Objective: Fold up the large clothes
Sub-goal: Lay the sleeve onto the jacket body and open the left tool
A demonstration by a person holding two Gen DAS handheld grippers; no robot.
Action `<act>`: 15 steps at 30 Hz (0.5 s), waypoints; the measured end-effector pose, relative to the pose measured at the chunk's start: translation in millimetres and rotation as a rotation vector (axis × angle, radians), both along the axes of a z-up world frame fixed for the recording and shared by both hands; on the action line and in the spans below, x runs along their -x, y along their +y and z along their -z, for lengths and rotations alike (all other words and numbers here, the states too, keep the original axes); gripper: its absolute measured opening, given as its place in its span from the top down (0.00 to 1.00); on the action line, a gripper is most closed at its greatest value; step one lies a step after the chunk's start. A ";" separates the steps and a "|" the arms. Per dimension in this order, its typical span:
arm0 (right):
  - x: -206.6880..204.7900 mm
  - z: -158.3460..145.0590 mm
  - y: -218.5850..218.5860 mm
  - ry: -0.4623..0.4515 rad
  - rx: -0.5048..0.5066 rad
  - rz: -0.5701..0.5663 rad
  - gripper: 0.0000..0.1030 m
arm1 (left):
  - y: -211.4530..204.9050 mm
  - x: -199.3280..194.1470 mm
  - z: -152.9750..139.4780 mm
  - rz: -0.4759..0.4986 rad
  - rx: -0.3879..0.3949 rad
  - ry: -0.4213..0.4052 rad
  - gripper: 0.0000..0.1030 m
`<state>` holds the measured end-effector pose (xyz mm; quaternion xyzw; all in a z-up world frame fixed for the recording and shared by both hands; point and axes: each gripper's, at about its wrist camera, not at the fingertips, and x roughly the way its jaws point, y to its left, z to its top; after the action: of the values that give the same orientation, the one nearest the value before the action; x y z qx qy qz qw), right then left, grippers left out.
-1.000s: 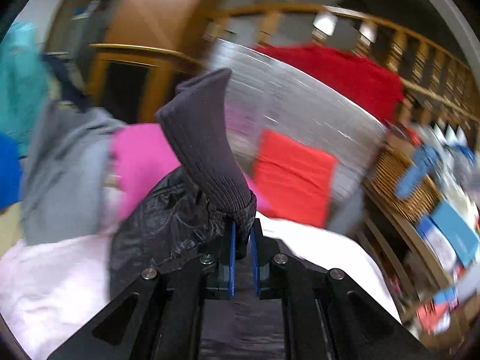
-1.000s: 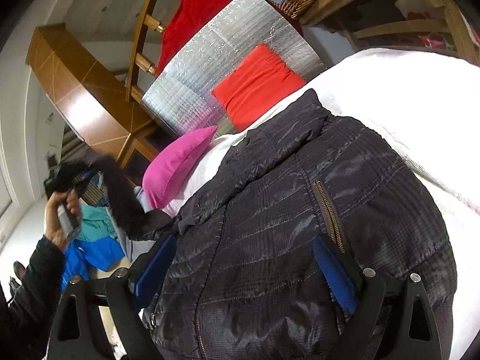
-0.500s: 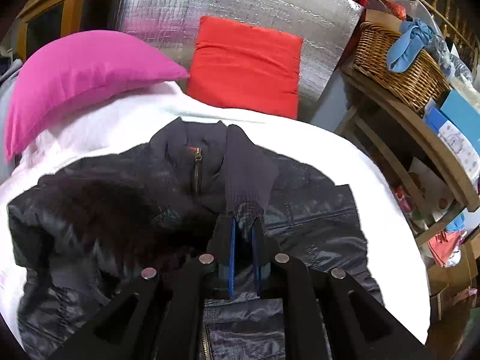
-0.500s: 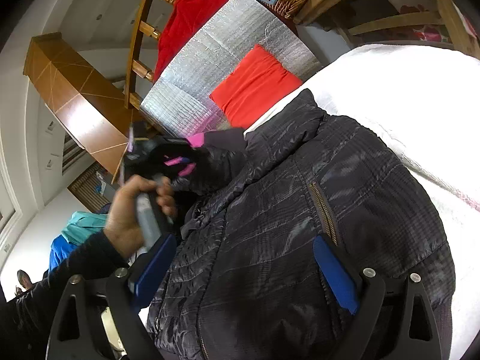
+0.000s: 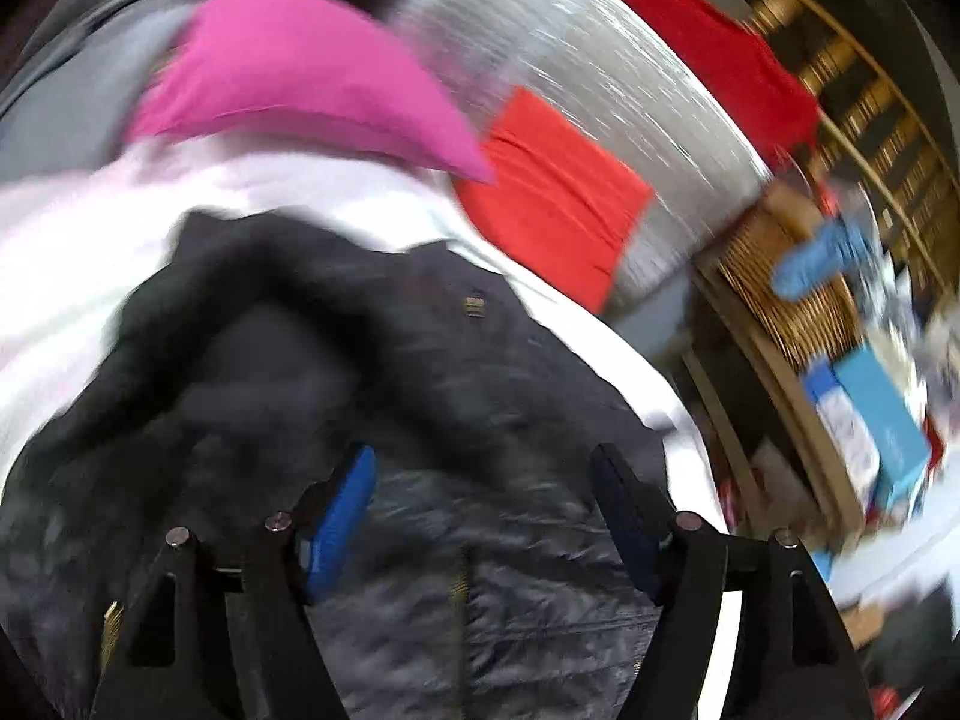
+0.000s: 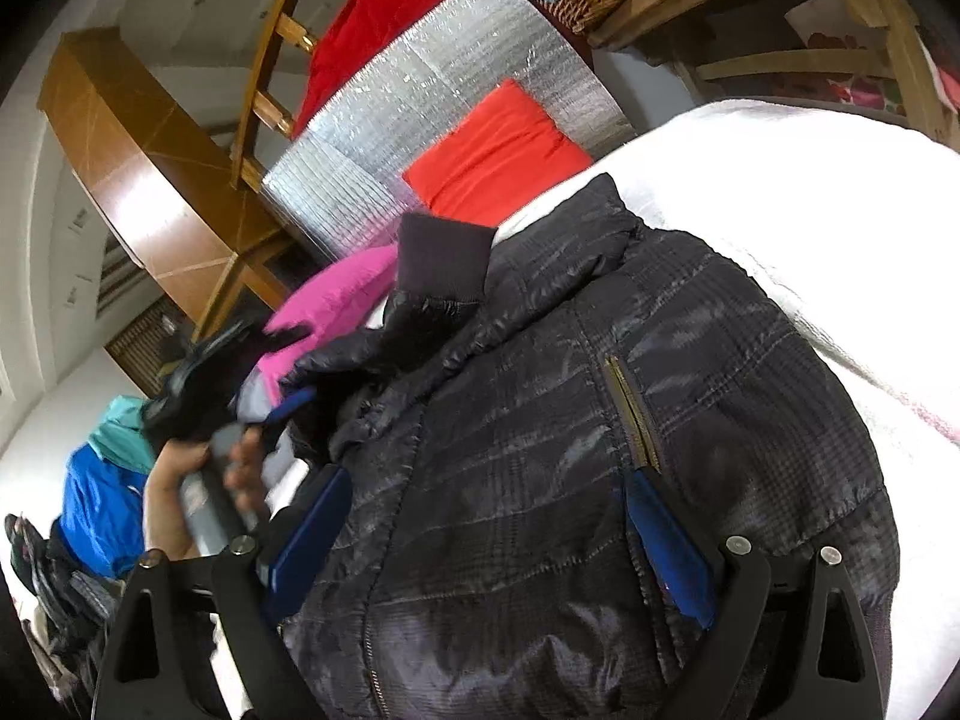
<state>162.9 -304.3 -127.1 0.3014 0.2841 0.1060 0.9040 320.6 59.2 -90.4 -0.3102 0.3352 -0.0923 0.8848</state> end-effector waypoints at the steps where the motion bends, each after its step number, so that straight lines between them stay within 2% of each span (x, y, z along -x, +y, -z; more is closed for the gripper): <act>1: -2.0 0.4 -0.1 0.025 -0.004 -0.005 0.08 | 9.3 9.6 7.6 -0.038 0.025 -0.003 0.28; 4: -18.7 -2.3 0.9 0.108 -0.056 -0.038 0.08 | 26.8 27.2 31.9 -0.111 0.042 0.011 0.28; 7: -52.3 -20.9 6.9 0.116 -0.110 -0.087 0.08 | 34.7 32.7 48.4 -0.151 0.034 0.011 0.28; 9: -89.4 -30.9 14.3 0.125 -0.165 -0.125 0.08 | 38.0 31.2 48.7 -0.156 0.064 0.020 0.28; 11: -125.7 -27.1 21.2 0.176 -0.234 -0.134 0.08 | 40.5 32.8 42.5 -0.146 0.094 -0.015 0.28; 13: -159.6 -15.1 28.6 0.232 -0.286 -0.129 0.08 | 42.2 35.3 38.2 -0.163 0.080 -0.029 0.27; 15: -187.3 6.2 30.6 0.306 -0.339 -0.089 0.09 | 46.2 35.5 37.4 -0.169 0.100 -0.034 0.27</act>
<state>350.2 -273.7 -133.3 0.4487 0.4088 0.1448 0.7814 285.1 105.4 -127.8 -0.3796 0.2876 -0.0392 0.8785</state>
